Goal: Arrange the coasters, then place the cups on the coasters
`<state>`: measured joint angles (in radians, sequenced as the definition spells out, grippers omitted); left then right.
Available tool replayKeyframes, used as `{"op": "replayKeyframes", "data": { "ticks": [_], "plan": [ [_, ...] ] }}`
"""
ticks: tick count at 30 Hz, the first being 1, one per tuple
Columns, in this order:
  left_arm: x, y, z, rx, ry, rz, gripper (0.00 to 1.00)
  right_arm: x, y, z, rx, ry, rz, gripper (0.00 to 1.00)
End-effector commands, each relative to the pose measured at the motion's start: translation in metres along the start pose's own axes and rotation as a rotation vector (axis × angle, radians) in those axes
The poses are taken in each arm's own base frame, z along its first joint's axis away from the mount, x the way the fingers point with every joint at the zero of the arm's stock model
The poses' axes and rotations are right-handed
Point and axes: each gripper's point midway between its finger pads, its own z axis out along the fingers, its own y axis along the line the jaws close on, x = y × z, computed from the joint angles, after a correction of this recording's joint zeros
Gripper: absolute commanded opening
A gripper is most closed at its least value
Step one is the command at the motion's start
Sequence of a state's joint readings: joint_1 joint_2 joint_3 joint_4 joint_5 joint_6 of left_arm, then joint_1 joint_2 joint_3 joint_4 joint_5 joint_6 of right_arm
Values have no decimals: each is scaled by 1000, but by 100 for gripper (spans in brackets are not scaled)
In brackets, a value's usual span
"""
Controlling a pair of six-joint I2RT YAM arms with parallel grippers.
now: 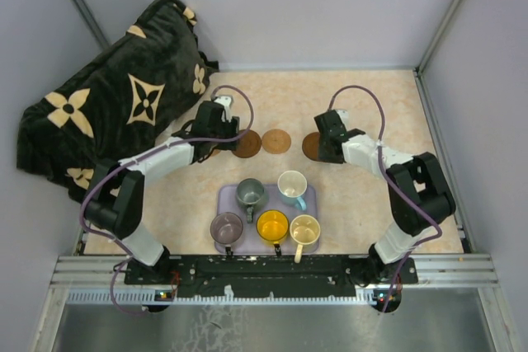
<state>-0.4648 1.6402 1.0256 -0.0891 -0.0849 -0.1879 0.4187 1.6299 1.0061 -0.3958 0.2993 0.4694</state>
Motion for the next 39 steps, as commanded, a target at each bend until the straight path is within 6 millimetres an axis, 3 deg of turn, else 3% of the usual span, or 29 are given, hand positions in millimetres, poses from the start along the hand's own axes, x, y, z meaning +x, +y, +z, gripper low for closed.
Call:
{"op": "replayKeyframes", "data": {
  "ticks": [1,7,16,39],
  "plan": [
    [-5,-6,-7,32,-19,-30,62,6,8,-8,-60,-6,43,35],
    [-6,-5,-13,26,-27,-67,62,24,11,-4,-86,48,30,36],
    [-6,7,-19,-47,-37,-111,63,34,24,11,-91,99,0,36],
    [6,10,-11,-60,3,-117,63,34,33,37,-44,121,15,35]
  ]
}}
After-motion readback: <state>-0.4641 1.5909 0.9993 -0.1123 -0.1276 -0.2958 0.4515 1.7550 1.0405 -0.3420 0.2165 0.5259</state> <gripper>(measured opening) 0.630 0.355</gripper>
